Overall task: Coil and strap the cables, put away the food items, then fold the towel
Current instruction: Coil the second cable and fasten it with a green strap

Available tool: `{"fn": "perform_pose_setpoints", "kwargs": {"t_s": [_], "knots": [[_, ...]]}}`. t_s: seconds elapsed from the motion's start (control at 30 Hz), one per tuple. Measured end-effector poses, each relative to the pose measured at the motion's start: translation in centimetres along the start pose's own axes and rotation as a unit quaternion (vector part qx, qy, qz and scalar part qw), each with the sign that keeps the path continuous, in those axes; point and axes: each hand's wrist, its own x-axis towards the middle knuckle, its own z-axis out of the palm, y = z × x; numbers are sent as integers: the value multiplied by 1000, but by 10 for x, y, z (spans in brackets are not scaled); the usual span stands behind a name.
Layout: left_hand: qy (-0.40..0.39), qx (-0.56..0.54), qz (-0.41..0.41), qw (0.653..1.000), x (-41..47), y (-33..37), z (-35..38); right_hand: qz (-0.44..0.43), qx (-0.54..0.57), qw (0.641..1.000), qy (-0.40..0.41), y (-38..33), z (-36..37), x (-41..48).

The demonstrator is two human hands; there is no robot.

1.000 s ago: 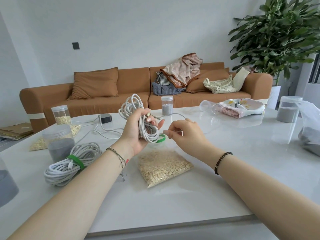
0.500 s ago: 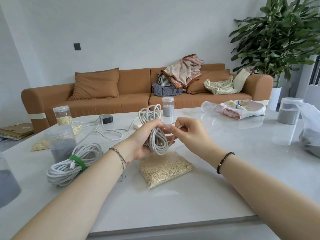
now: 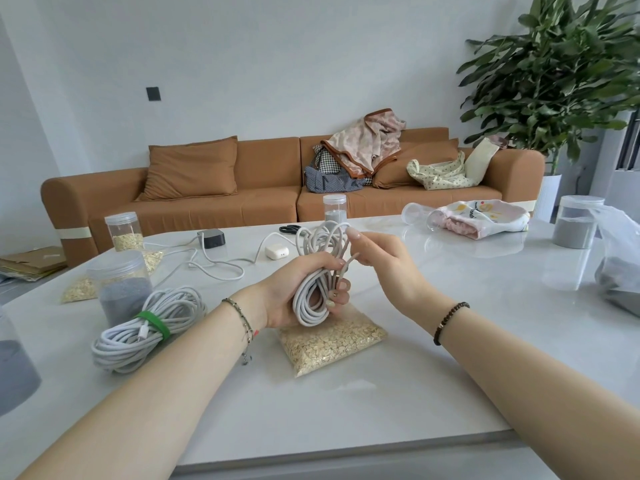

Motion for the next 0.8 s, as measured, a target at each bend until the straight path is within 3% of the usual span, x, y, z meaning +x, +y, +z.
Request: {"fn": "perform_pose_setpoints", "kwargs": {"t_s": [0.17, 0.3, 0.47, 0.67, 0.8], "knots": [[-40, -75, 39, 996, 0, 3, -6, -16, -1, 1000, 20, 3, -4, 3], [-23, -134, 77, 988, 0, 9, -6, -30, -38, 997, 56, 5, -4, 3], [8, -139, 52, 989, 3, 8, -6, -100, -105, 983, 113, 7, -3, 5], [69, -47, -10, 996, 6, 5, -2, -219, -246, 934, 141, 16, -6, 5], [64, 33, -59, 996, 1, 8, 0, -276, -283, 907, 148, 12, -7, 4]]}}
